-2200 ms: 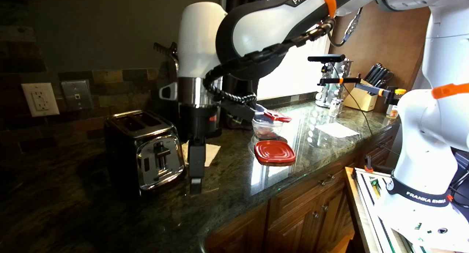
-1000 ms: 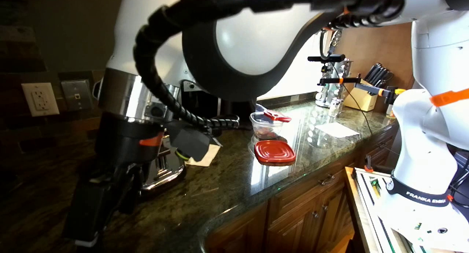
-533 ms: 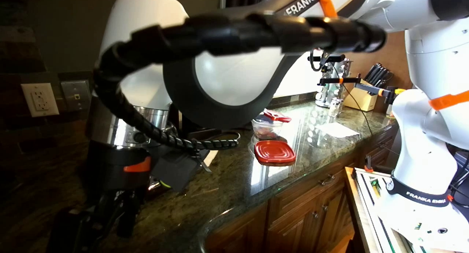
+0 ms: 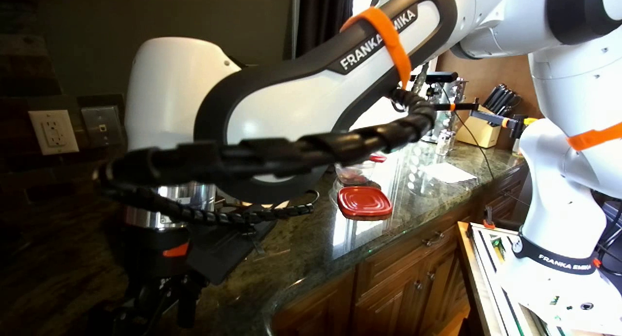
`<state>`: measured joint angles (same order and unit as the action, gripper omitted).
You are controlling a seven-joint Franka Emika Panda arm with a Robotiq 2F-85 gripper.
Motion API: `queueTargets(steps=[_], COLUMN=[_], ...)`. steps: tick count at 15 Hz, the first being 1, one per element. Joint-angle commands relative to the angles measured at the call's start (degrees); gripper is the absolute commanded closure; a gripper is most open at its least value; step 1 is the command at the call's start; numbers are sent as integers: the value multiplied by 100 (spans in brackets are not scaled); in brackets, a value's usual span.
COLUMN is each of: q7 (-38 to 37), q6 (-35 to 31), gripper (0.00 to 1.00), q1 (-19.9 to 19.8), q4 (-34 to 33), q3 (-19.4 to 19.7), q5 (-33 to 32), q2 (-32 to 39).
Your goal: Move the cup to the right
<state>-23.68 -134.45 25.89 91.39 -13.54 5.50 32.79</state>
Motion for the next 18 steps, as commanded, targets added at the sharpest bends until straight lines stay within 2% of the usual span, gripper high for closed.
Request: queueTargets(steps=[1, 6, 13, 14, 15, 18], q7=[-74, -27, -42, -28, -25, 0], q6=[301, 178, 823, 842, 853, 864], gripper=[0, 0, 2, 7, 21, 50], q1=[173, 308, 351, 340, 338, 331], q4=[-527, -710, -1014, -1046, -1093, -1281], q3=[38, 31, -7, -5, 8, 55], q5=[0, -24, 73, 82, 75, 52], q2=[374, 442, 603, 644, 697, 921])
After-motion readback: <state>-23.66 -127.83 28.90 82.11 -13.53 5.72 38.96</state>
